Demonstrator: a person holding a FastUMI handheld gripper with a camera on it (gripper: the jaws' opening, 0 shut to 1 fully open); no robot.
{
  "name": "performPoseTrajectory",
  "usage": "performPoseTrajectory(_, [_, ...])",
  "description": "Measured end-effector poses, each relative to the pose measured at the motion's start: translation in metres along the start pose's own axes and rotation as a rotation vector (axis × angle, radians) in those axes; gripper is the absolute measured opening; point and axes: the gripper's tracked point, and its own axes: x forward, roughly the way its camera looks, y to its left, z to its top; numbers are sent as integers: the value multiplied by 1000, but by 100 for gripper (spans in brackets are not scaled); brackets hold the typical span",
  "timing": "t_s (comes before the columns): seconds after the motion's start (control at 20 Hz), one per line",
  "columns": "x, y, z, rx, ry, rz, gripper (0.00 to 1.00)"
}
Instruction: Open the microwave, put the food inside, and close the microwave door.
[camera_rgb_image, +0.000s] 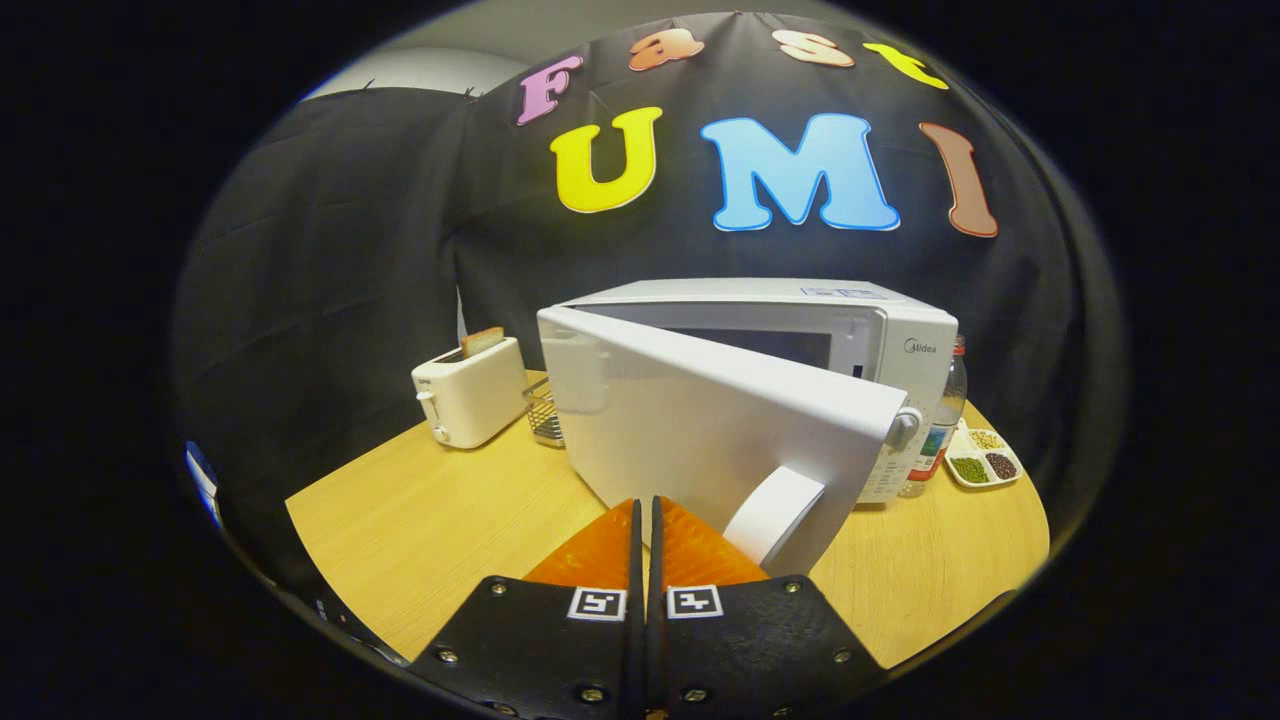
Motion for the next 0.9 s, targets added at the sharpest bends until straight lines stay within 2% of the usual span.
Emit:
performPoseTrajectory(0.45, [42,-70,28,48,-24,-104,1])
performPoseTrajectory(0.9, [92,-104,54,112,-41,-186,1])
